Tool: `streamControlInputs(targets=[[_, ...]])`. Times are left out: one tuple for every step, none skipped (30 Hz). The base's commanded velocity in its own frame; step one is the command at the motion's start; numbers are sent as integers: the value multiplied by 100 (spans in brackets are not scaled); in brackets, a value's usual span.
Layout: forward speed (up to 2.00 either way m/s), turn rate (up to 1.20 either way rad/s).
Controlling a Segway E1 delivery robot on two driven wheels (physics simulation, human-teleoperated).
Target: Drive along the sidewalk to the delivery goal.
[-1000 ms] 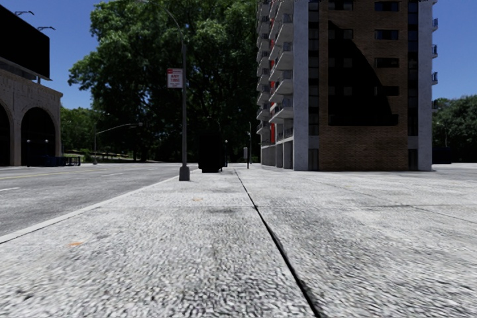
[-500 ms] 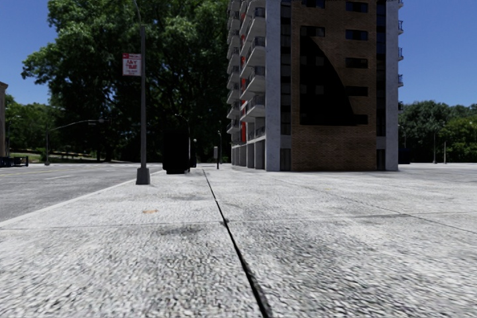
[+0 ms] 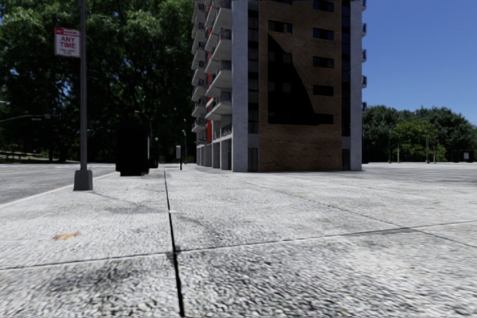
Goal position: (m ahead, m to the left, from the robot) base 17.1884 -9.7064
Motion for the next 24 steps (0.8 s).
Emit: streamControlInputs(targets=[[200,-40],[200,-41],[200,-41],[200,-42],[200,-43],[200,-43],[200,-45],[200,-46],[200,-46],[200,-46],[200,-46],[200,-48],[200,-50],[200,-50],[200,-50],[200,-51],[200,-51],[200,-51],[200,-51],[200,-51],[200,-51],[200,-51],[200,-51],[200,-51]])
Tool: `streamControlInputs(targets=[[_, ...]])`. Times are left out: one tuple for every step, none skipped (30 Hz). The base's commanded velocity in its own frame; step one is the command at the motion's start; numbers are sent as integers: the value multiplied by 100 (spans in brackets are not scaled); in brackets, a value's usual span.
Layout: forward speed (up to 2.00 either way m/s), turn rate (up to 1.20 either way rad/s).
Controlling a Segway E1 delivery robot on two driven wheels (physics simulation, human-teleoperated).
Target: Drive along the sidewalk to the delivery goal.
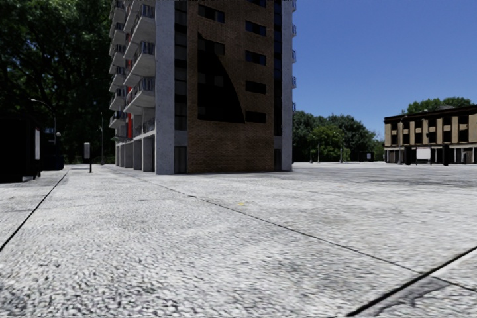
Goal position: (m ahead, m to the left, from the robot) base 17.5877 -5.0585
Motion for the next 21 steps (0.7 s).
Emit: streamControlInputs(targets=[[200,-51],[200,-51],[200,-51],[200,-51],[200,-51],[200,-51],[200,-51],[200,-51],[200,-51],[200,-51],[200,-51],[200,-51],[200,-51],[200,-51],[200,-51],[200,-51],[200,-51],[200,-51],[200,-51],[200,-51],[200,-47]])
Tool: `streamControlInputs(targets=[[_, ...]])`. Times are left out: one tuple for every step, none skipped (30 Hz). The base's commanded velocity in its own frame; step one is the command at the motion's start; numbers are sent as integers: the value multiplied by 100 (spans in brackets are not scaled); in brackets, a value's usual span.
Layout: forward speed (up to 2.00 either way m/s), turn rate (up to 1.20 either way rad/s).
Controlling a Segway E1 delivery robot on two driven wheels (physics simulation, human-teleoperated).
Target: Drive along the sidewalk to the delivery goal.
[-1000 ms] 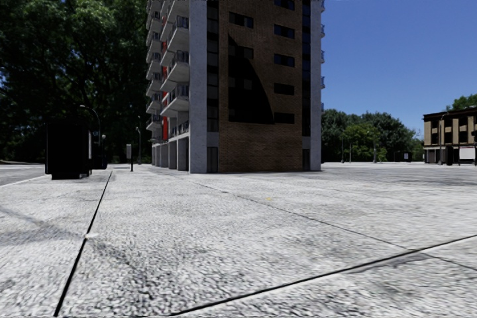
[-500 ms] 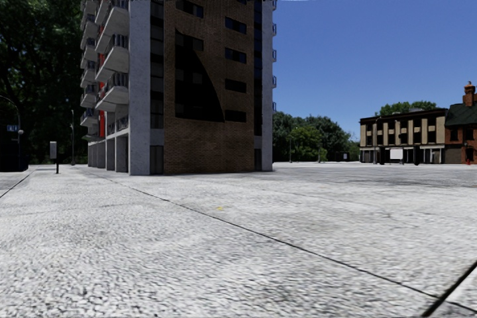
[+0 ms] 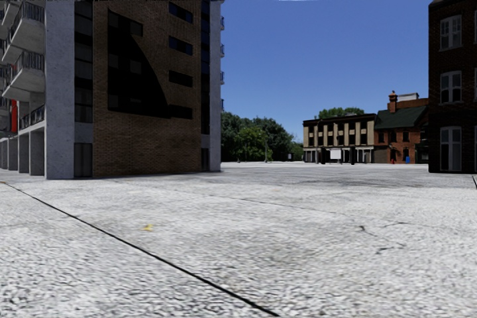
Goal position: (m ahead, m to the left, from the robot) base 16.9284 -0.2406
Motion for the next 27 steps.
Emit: streamControlInputs(targets=[[200,-26],[200,-26],[200,-15],[200,0],[200,0],[200,0],[200,0],[200,0],[200,0],[200,0],[200,0],[200,0],[200,0],[200,0],[200,0],[200,0],[200,0],[200,0],[200,0],[200,0],[200,0],[200,0],[200,0],[200,0],[200,0],[200,0],[200,0]])
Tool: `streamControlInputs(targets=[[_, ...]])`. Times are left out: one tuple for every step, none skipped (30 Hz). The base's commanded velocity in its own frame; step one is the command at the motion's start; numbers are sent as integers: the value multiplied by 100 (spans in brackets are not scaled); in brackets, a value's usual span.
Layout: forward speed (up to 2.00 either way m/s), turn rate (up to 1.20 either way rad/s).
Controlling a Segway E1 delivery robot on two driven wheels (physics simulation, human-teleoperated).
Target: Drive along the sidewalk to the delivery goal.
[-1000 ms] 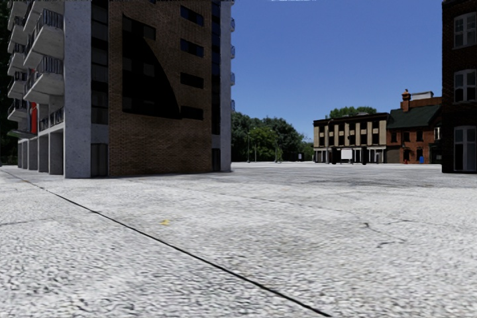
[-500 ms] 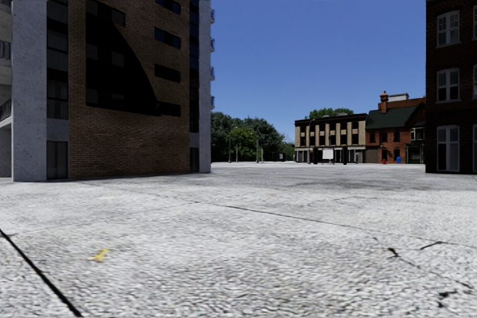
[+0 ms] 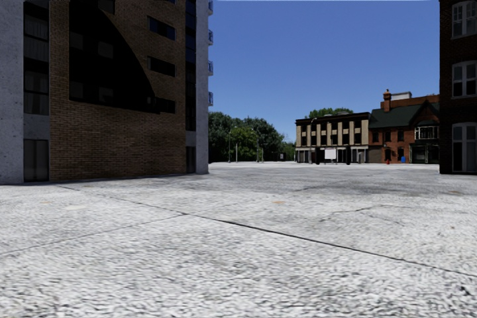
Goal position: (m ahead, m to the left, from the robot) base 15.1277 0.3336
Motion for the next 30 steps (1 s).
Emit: streamControlInputs(targets=[[200,0],[200,0],[200,0],[200,0],[200,0],[200,0],[200,0],[200,0],[200,0],[200,0],[200,0],[200,0],[200,0],[200,0],[200,0],[200,0],[200,0],[200,0],[200,0],[200,0],[200,0],[200,0],[200,0],[200,0],[200,0],[200,0],[200,0],[200,0],[200,0],[200,0]])
